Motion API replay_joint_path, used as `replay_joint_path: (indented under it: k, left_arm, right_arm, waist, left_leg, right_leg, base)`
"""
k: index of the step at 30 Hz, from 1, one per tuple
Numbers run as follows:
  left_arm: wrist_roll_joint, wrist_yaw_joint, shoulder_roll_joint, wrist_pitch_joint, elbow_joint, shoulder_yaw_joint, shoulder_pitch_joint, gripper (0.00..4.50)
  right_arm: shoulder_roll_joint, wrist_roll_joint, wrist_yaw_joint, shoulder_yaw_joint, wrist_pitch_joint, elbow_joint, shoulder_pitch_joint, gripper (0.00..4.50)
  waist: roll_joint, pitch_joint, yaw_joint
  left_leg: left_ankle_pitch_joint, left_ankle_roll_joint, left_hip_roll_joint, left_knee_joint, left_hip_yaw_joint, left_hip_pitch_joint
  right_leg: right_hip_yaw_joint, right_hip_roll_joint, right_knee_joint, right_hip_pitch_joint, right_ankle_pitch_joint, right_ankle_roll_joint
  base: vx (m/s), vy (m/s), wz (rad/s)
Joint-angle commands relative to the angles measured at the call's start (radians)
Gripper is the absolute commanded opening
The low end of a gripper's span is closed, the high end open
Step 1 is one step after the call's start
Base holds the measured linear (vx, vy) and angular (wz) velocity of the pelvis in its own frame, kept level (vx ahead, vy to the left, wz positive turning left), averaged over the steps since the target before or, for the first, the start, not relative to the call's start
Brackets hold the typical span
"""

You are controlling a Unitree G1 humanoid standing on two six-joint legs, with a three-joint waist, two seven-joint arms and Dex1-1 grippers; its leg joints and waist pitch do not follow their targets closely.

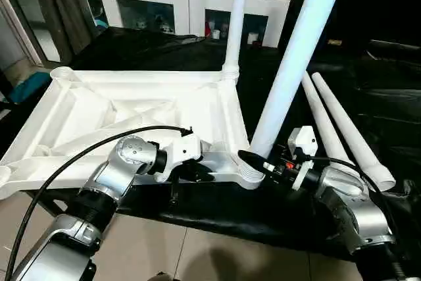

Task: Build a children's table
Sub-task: Rotate leg to tighten

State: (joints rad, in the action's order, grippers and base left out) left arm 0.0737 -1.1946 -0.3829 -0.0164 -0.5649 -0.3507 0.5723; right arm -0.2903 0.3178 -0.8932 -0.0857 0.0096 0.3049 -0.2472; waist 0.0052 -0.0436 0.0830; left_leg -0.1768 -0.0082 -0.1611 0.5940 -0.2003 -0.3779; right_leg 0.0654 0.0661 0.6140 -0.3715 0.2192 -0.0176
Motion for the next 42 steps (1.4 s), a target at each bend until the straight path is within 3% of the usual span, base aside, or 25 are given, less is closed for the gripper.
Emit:
replay_joint_path:
  k: [1,5,8,11,12,13,14,15,17,18,21,28,31,32,34,39,41,42]
  left_arm:
    - [0.009,0.042,-0.006,0.010,-0.006,0.021,0.039,0.00]
    - [0.022,0.104,0.016,0.044,-0.035,0.032,0.060,0.00]
    - [0.036,0.175,0.045,0.075,-0.076,0.042,0.092,0.00]
    - [0.050,0.350,0.148,0.190,-0.124,0.063,0.173,0.00]
    - [0.048,0.396,0.183,0.230,-0.128,0.070,0.188,0.00]
    - [0.046,0.425,0.205,0.256,-0.130,0.075,0.197,0.00]
    - [0.046,0.425,0.205,0.256,-0.130,0.075,0.197,0.00]
    - [0.048,0.481,0.254,0.303,-0.132,0.077,0.210,0.00]
    - [0.051,0.491,0.264,0.311,-0.133,0.076,0.212,0.00]
    - [0.069,0.545,0.296,0.333,-0.140,0.069,0.218,0.00]
    - [0.095,0.619,0.314,0.333,-0.185,0.071,0.238,0.00]
    - [0.097,0.653,0.300,0.347,-0.203,0.080,0.250,0.00]
    - [0.086,0.639,0.295,0.352,-0.197,0.086,0.246,0.00]
    - [0.086,0.633,0.294,0.348,-0.197,0.083,0.245,0.00]
    - [0.083,0.622,0.291,0.345,-0.197,0.080,0.242,0.00]
    - [0.080,0.603,0.288,0.343,-0.191,0.073,0.237,0.00]
    - [0.078,0.600,0.287,0.343,-0.190,0.072,0.238,0.00]
    - [0.076,0.594,0.284,0.342,-0.187,0.072,0.237,0.00]
  right_arm:
    - [0.003,-0.073,0.099,0.011,0.019,0.144,0.016,1.90]
    - [0.036,-0.087,0.198,0.043,-0.009,0.208,-0.019,1.90]
    - [0.071,-0.096,0.295,0.068,-0.024,0.275,-0.057,1.90]
    - [0.145,-0.129,0.567,0.107,-0.063,0.506,-0.200,1.90]
    - [0.163,-0.135,0.623,0.107,-0.068,0.566,-0.241,1.90]
    - [0.174,-0.138,0.658,0.107,-0.070,0.604,-0.268,1.90]
    - [0.174,-0.138,0.658,0.107,-0.070,0.604,-0.268,1.90]
    - [0.200,-0.151,0.732,0.103,-0.070,0.670,-0.325,1.90]
    - [0.206,-0.155,0.746,0.102,-0.072,0.684,-0.337,1.90]
    - [0.228,-0.185,0.793,0.084,-0.076,0.706,-0.374,1.90]
    - [0.262,-0.193,0.818,0.089,-0.102,0.747,-0.412,1.89]
    - [0.279,-0.199,0.830,0.102,-0.147,0.831,-0.443,1.89]
    - [0.281,-0.189,0.829,0.124,-0.149,0.844,-0.449,1.89]
    - [0.281,-0.193,0.829,0.126,-0.153,0.854,-0.455,1.89]
    - [0.281,-0.199,0.827,0.127,-0.159,0.872,-0.466,1.89]
    - [0.278,-0.209,0.807,0.120,-0.170,0.878,-0.477,1.89]
    - [0.279,-0.202,0.773,0.130,-0.179,0.878,-0.481,2.45]
    - [0.275,-0.200,0.765,0.138,-0.185,0.873,-0.486,2.45]
  waist:
    - [0.003,0.038,-0.003]
    - [0.004,0.034,-0.009]
    - [-0.001,0.033,-0.015]
    - [0.001,0.030,-0.031]
    - [0.004,0.029,-0.034]
    - [0.003,0.035,-0.036]
    - [0.003,0.038,-0.036]
    - [0.003,0.040,-0.034]
    - [0.001,0.038,-0.033]
    - [-0.005,0.041,-0.028]
    - [-0.010,0.042,-0.023]
    - [-0.012,0.042,-0.018]
    - [-0.010,0.040,-0.020]
    - [-0.015,0.040,-0.021]
    - [-0.011,0.039,-0.021]
    - [-0.012,0.037,-0.023]
    - [-0.012,0.037,-0.023]
    - [-0.009,0.037,-0.023]
  left_leg:
    - [-0.424,-0.055,-0.088,-0.097,0.056,0.028]
    - [-0.473,-0.080,-0.089,-0.102,0.064,0.032]
    - [-0.517,-0.090,-0.087,-0.102,0.069,0.036]
    - [-0.565,-0.115,-0.081,-0.098,0.070,0.046]
    - [-0.584,-0.119,-0.079,-0.099,0.076,0.045]
    - [-0.554,-0.115,-0.083,-0.107,0.078,0.032]
    - [-0.529,-0.114,-0.084,-0.108,0.078,0.026]
    - [-0.503,-0.108,-0.083,-0.108,0.070,0.027]
    - [-0.481,-0.093,-0.078,-0.104,0.062,0.029]
    - [-0.422,-0.059,-0.077,-0.098,0.055,0.028]
    - [-0.382,-0.030,-0.076,-0.094,0.049,0.030]
    - [-0.364,-0.019,-0.079,-0.096,0.048,0.027]
    - [-0.383,-0.023,-0.080,-0.099,0.049,0.028]
    - [-0.384,-0.023,-0.080,-0.099,0.049,0.027]
    - [-0.398,-0.028,-0.081,-0.100,0.050,0.029]
    - [-0.434,-0.038,-0.080,-0.102,0.052,0.031]
    - [-0.437,-0.036,-0.079,-0.101,0.052,0.031]
    - [-0.438,-0.036,-0.079,-0.101,0.052,0.030]
  right_leg:
    - [-0.063,0.115,-0.099,0.009,0.363,-0.180]
    - [-0.061,0.117,-0.108,0.005,0.448,-0.152]
    - [-0.059,0.118,-0.113,0.002,0.489,-0.140]
    - [-0.053,0.117,-0.112,-0.014,0.511,-0.151]
    - [-0.046,0.117,-0.116,-0.008,0.532,-0.138]
    - [-0.046,0.118,-0.107,0.004,0.471,-0.144]
    - [-0.047,0.117,-0.102,0.009,0.425,-0.152]
    - [-0.048,0.113,-0.101,0.005,0.352,-0.167]
    - [-0.052,0.112,-0.103,0.003,0.299,-0.189]
    - [-0.056,0.119,-0.104,0.006,0.277,-0.196]
    - [-0.054,0.113,-0.108,0.005,0.289,-0.188]
    - [-0.054,0.114,-0.108,0.006,0.294,-0.187]
    - [-0.054,0.112,-0.111,0.004,0.321,-0.180]
    - [-0.053,0.111,-0.111,0.005,0.322,-0.179]
    - [-0.053,0.113,-0.112,0.002,0.341,-0.177]
    - [-0.054,0.113,-0.117,-0.003,0.377,-0.161]
    - [-0.054,0.114,-0.118,-0.003,0.381,-0.161]
    - [-0.055,0.114,-0.120,-0.003,0.381,-0.160]
  base:
    - [0.000,0.000,0.00]
    - [0.000,0.000,0.00]
    - [0.000,0.000,0.00]
    - [0.000,0.000,0.00]
    - [-0.056,0.031,-0.12]
    - [-0.019,0.043,-0.19]
    - [-0.019,0.043,-0.19]
    - [0.000,0.000,0.00]
    - [0.000,0.000,0.00]
    - [0.000,0.000,0.00]
    - [0.000,0.000,0.00]
    - [0.000,0.000,0.00]
    - [0.000,0.000,0.00]
    - [0.000,0.000,0.00]
    - [0.000,0.000,0.00]
    - [0.000,0.000,0.00]
    - [0.000,0.000,0.00]
    - [0.000,0.000,0.00]
